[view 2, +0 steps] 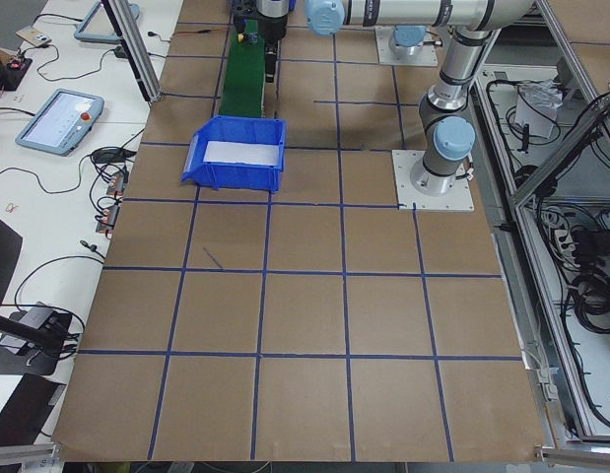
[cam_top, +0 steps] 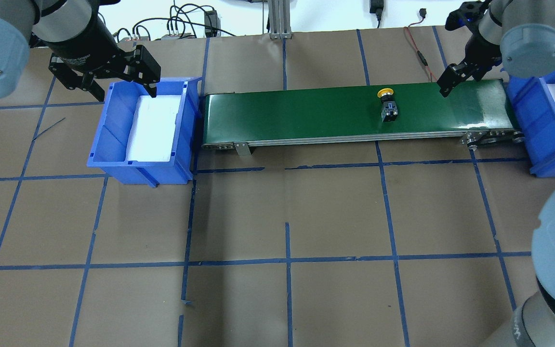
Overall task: Transport two buttons from left to right
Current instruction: 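Move the right gripper back over the conveyor toward the yellow button, then lower the right gripper and close it on the yellow button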
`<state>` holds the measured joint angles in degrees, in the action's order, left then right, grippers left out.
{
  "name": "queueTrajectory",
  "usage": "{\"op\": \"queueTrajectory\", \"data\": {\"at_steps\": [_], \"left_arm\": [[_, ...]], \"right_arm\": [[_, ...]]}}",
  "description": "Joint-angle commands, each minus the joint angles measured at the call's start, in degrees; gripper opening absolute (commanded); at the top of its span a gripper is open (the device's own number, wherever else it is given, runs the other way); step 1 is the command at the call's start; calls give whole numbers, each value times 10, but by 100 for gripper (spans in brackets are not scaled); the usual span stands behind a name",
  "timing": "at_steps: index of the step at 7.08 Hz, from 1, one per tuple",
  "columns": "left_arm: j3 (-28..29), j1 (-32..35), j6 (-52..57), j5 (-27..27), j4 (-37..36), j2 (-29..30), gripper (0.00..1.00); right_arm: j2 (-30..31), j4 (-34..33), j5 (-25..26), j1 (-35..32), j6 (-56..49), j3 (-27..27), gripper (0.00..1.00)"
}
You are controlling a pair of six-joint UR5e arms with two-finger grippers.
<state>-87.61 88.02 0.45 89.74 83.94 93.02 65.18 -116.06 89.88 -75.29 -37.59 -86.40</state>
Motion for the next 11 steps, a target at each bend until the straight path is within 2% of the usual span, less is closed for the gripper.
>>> {"op": "queueTrajectory", "data": {"at_steps": [1, 5, 7, 11], "left_arm": [[0, 1, 0, -3, 0, 0, 100], [-1, 2, 2, -3, 0, -4, 100], [0, 1, 2, -2, -1, -6, 100], [-1, -1, 4, -2, 0, -7, 100]], "right_arm": [[1, -1, 6, -7, 69, -3, 97], [7, 2, 3, -37, 192, -19, 97], [5, -1, 6, -71, 213, -24, 95], [-12, -25, -3, -72, 215, -42, 92]]}}
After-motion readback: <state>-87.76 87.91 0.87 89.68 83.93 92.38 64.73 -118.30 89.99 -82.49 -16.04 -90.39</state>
